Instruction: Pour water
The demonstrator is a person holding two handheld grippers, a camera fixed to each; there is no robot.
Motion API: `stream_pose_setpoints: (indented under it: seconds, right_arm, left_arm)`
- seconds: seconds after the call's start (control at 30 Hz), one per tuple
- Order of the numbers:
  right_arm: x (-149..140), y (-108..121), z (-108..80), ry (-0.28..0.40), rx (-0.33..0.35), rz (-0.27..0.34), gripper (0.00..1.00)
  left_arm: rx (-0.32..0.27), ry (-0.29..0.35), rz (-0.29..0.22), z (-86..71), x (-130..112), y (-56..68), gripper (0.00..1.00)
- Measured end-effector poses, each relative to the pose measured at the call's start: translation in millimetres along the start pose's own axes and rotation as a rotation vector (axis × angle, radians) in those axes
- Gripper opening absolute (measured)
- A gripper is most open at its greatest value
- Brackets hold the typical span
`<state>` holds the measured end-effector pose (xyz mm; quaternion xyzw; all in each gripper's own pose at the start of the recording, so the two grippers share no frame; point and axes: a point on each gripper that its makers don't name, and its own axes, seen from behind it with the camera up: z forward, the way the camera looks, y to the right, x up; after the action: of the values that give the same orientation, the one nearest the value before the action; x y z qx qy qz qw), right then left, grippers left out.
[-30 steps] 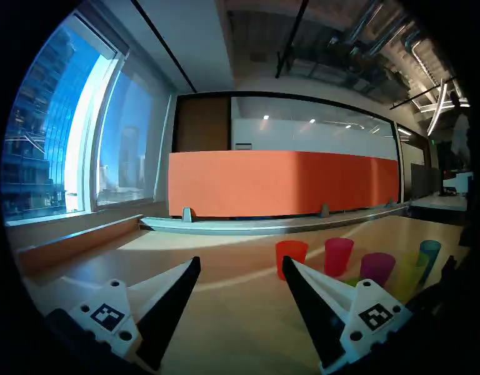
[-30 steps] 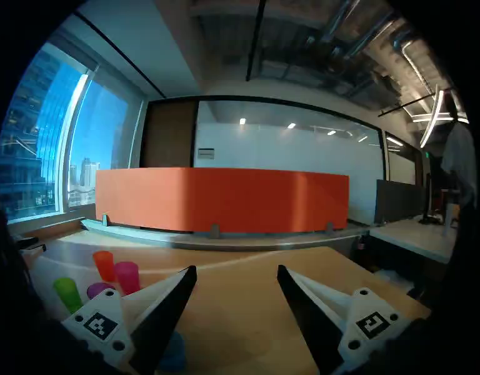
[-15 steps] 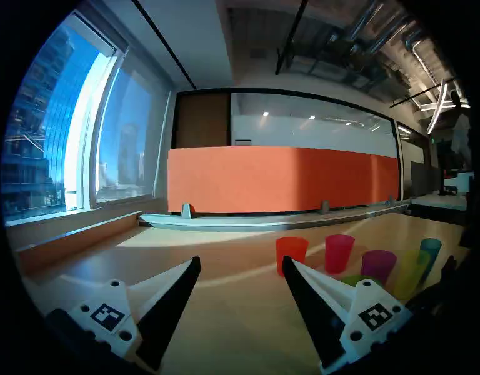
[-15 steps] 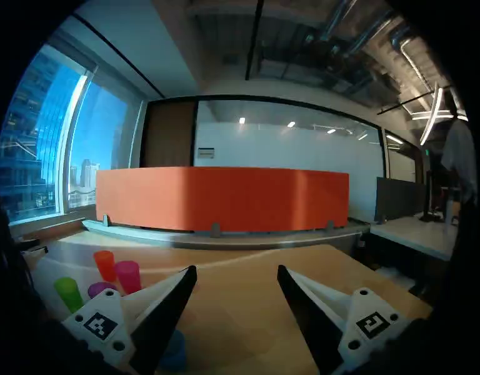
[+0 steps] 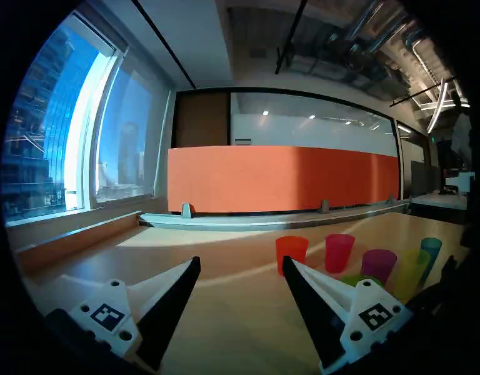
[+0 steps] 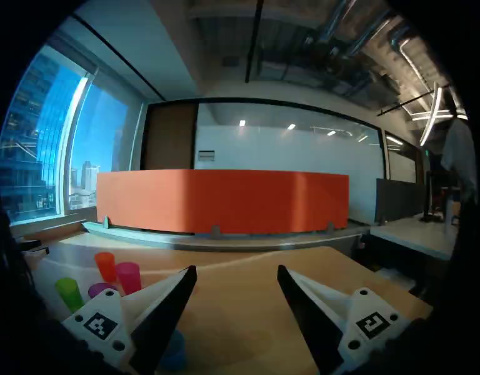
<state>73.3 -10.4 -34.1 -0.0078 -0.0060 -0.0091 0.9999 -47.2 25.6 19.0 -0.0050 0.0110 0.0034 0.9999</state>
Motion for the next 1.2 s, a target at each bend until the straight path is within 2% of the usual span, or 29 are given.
stream_pose_setpoints:
  seconds: [0.2, 0.5, 0.7, 0.9, 1.2]
  right_arm:
    - [-4, 4, -0.6, 0.014, 0.011, -0.011, 1.00]
    - [-25, 4, 5.9, 0.012, 0.034, 0.002, 1.00]
    - [-26, 5, 11.4, 0.039, 0.030, 0.013, 1.00]
    - [-27, 7, 17.4, 0.071, 0.013, -0.001, 1.00]
    - [-34, 10, 23.2, 0.085, 0.026, 0.063, 1.00]
  left_arm:
    - [0.000, -0.001, 0.000, 0.1, 0, 0.1, 0.97]
    - [0.000, -0.001, 0.001, -0.4, 0, 0.6, 0.97]
    - [0.000, -0.001, 0.000, -1.0, 0, 0.5, 0.97]
    - [0.000, -0.001, 0.001, -0.6, 0, 0.8, 0.97]
    - [0.000, -0.001, 0.000, -0.4, 1, 1.4, 0.97]
